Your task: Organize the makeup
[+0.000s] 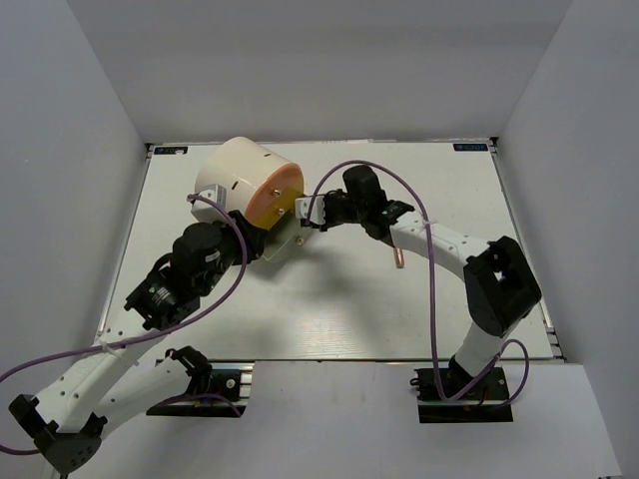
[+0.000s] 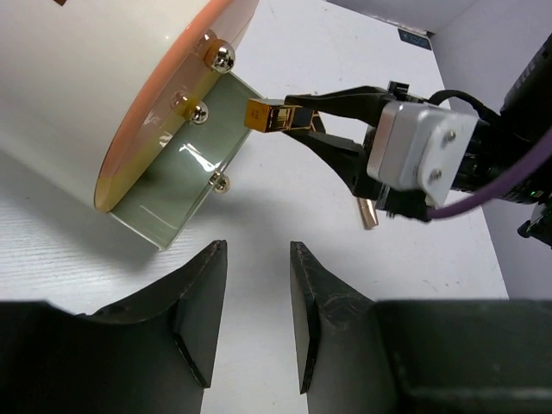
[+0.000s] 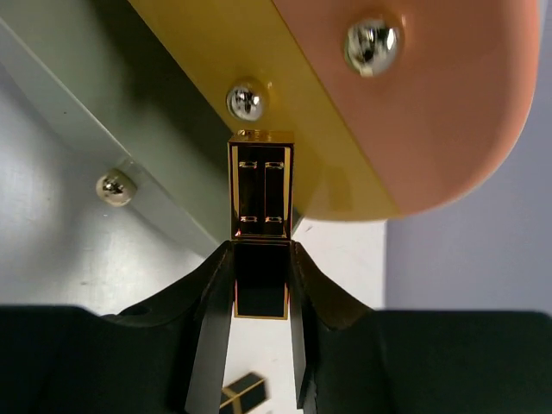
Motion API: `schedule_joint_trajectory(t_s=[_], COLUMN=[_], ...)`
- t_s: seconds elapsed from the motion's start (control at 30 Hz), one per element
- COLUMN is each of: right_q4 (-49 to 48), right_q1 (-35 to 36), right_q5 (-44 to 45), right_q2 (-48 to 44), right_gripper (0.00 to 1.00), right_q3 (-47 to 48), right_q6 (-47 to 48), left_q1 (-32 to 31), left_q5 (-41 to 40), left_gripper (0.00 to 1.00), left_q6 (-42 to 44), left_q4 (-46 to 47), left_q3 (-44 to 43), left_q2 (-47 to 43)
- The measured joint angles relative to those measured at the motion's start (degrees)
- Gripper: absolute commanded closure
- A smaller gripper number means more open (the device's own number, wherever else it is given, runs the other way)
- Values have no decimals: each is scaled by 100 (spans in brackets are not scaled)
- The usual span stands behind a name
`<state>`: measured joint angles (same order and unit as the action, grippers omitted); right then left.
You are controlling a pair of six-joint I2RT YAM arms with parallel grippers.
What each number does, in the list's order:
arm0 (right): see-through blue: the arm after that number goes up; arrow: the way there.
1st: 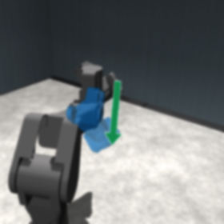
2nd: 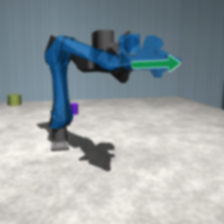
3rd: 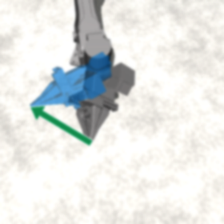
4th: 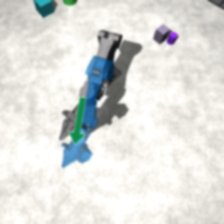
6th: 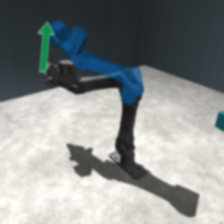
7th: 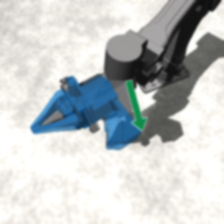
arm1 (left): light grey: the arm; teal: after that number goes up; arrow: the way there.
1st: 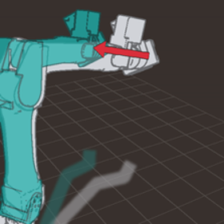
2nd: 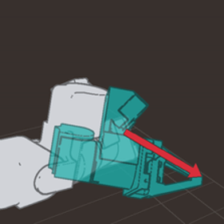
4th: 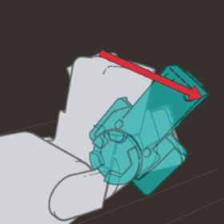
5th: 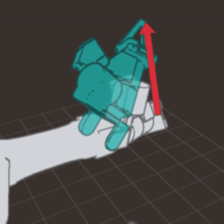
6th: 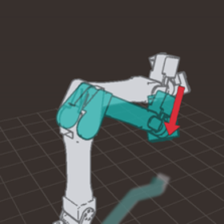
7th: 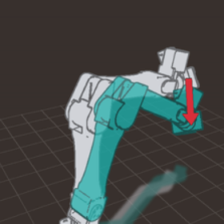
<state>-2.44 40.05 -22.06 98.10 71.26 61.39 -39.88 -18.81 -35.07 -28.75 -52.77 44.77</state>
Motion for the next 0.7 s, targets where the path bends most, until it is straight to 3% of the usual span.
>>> schedule_joint_trajectory(t_s=[0.37, 0.47, 0.5, 0.57, 0.6, 0.7], right_q4=[-59, -52, -48, -39, -39, -68], right_q1=[136, 162, 166, 166, 168, 170], right_q5=[-297, -299, -295, -291, -280, -249], right_q2=[376, 562, 625, 721, 756, 789], right_gripper=[100, 79, 66, 59, 49, 46], right_q3=[0, 4, 22, 61, 87, 138], right_q6=[1545, 1755, 1808, 1880, 1886, 1875], left_q1=[0, 0, 0, 0, 0, 0], left_q5=[-2, -4, -4, -4, -4, -4], left_gripper=[54, 54, 54, 54, 54, 54], left_q6=[-15, -17, -17, -20, -20, -31], left_q4=[20, 50, 52, 55, 55, 66], left_q3=[79, 85, 87, 92, 96, 105], left_q2=[2, 0, 0, 2, 2, 2])
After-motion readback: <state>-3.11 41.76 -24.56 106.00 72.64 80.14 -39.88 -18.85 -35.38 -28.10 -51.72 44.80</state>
